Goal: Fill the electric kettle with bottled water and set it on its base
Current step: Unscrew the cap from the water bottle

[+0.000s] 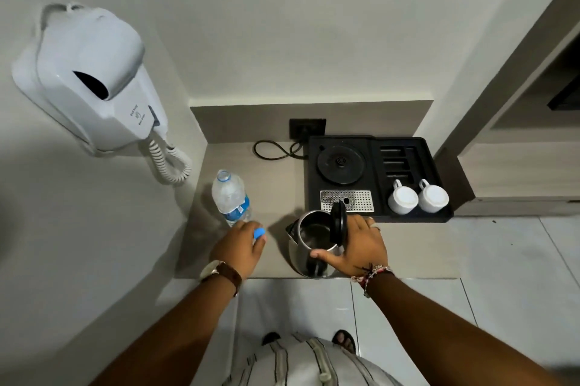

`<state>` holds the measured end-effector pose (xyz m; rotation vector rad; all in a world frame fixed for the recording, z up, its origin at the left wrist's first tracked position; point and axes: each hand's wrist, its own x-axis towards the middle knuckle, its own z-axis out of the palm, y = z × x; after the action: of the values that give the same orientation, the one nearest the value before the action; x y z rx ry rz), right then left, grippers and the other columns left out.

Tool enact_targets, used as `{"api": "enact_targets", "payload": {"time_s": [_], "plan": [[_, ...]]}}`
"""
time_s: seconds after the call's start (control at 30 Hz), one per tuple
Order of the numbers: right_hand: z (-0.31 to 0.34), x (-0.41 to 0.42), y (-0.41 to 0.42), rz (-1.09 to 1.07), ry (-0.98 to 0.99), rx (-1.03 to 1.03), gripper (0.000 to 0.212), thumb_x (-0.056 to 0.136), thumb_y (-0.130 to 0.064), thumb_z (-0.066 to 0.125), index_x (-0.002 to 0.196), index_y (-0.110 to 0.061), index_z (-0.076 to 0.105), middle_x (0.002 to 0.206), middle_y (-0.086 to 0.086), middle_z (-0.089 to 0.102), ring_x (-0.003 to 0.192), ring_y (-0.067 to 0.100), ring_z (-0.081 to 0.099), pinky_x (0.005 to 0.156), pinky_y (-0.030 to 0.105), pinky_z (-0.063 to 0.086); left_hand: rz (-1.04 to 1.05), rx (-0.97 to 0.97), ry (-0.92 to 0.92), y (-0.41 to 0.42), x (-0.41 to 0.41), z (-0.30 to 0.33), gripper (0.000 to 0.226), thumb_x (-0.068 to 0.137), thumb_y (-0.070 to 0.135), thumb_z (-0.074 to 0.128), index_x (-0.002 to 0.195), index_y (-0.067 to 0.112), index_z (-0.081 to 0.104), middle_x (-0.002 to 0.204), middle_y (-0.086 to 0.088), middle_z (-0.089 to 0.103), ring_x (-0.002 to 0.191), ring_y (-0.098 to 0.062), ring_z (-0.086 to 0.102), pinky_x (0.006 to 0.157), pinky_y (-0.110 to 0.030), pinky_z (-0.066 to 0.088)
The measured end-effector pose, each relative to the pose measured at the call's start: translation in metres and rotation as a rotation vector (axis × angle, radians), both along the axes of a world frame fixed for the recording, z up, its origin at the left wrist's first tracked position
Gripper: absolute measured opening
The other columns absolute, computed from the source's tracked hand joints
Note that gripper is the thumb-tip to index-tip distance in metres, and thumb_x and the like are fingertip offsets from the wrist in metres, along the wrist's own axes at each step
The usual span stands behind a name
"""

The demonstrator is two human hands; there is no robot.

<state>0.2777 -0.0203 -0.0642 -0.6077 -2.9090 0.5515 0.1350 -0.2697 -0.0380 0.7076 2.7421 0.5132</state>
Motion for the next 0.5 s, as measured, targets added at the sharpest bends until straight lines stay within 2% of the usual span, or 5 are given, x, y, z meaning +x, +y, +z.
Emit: {"api": "enact_targets", "payload": {"time_s": [0.1, 0.2, 0.3, 0.4, 0.5], "plan": [[-0.001, 0.002, 0.004, 0.034, -0.004, 0.044, 0.117, 0.058, -0.106, 0.051, 0.135, -0.018, 0.06, 0.128, 0.003, 0.067, 0.126, 0.033, 0.057, 0.118, 0.055, 0.035, -0.055, -0.241, -0.107, 0.008, 0.004, -0.035, 0.035, 0.1, 0.033, 0.053, 0.133, 0.023, 0.059, 0.135, -0.005, 0.06, 0.118, -0.028, 0.059, 0.095, -0.038, 0.05], [-0.004, 0.002, 0.001, 0.01, -0.018, 0.069, 0.126, 0.057, -0.103, 0.054, 0.149, -0.018, 0.049, 0.147, 0.006, 0.059, 0.144, 0.038, 0.044, 0.126, 0.06, 0.024, -0.065, -0.276, -0.155, 0.025, 0.002, -0.06, 0.036, 0.1, 0.028, 0.057, 0.134, 0.018, 0.058, 0.138, -0.007, 0.058, 0.121, -0.029, 0.059, 0.099, -0.038, 0.047], [-0.007, 0.001, 0.001, 0.017, -0.004, 0.035, 0.123, 0.058, -0.102, 0.057, 0.149, -0.019, 0.05, 0.146, 0.005, 0.06, 0.144, 0.034, 0.044, 0.127, 0.053, 0.026, -0.055, -0.286, -0.141, 0.034, 0.0, -0.077, 0.035, 0.1, 0.027, 0.057, 0.134, 0.018, 0.057, 0.136, -0.01, 0.056, 0.118, -0.032, 0.06, 0.096, -0.041, 0.049], [-0.008, -0.001, 0.005, 0.049, -0.009, 0.013, 0.118, 0.059, -0.101, 0.06, 0.148, -0.022, 0.051, 0.142, 0.002, 0.062, 0.141, 0.029, 0.048, 0.124, 0.053, 0.029, -0.017, -0.22, -0.126, 0.031, -0.001, -0.092, 0.045, 0.099, 0.032, 0.062, 0.14, 0.018, 0.051, 0.142, -0.013, 0.05, 0.12, -0.035, 0.057, 0.095, -0.044, 0.049], [-0.008, -0.001, 0.006, 0.072, -0.007, 0.005, 0.116, 0.061, -0.101, 0.058, 0.145, -0.021, 0.053, 0.136, 0.001, 0.066, 0.135, 0.027, 0.054, 0.122, 0.052, 0.033, 0.319, 0.049, -0.103, 0.015, 0.011, -0.094, 0.08, 0.079, 0.049, 0.083, 0.141, 0.013, 0.048, 0.142, -0.018, 0.045, 0.126, -0.04, 0.047, 0.1, -0.051, 0.047]]}}
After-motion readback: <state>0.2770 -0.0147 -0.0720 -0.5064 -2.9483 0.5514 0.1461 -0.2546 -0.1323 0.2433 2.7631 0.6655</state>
